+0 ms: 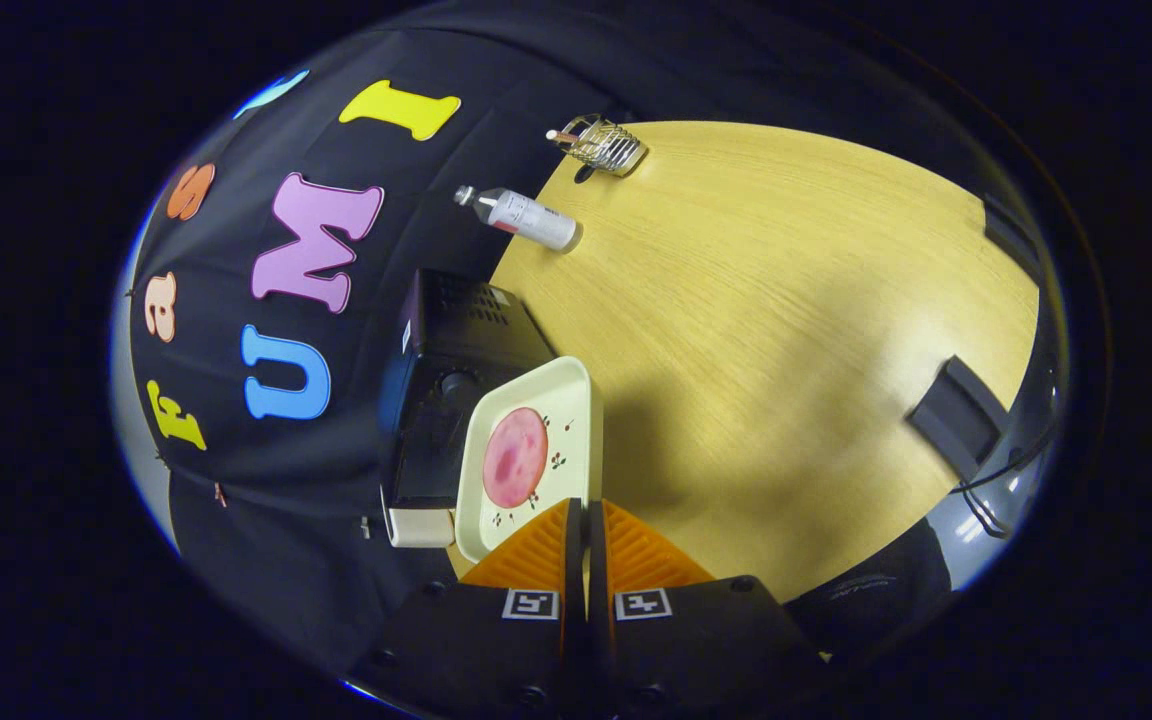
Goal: Open the toaster oven, put the food inside, and close the toaster oven door.
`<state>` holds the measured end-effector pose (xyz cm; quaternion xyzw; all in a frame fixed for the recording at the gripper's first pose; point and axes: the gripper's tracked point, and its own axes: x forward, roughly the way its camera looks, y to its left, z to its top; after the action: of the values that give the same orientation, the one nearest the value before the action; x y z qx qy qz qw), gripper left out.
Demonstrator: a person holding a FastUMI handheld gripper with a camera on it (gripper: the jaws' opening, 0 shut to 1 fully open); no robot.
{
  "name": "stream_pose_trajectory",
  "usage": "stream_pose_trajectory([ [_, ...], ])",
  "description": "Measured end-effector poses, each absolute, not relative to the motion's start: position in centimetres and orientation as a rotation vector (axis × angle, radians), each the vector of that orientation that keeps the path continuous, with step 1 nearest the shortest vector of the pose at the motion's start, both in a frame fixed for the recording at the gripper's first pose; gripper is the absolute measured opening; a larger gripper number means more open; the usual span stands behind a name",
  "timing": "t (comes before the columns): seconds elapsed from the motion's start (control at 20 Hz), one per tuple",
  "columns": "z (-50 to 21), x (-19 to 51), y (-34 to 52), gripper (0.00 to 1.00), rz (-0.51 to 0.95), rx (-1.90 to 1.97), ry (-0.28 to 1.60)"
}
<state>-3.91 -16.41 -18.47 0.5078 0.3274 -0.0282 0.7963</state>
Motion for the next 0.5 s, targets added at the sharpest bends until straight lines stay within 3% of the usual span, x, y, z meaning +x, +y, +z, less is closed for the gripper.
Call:
stream_pose_trajectory([
  [0.5, -18.1, -1.0, -6.3, 0.06, 0.012, 1.083, 0.667],
])
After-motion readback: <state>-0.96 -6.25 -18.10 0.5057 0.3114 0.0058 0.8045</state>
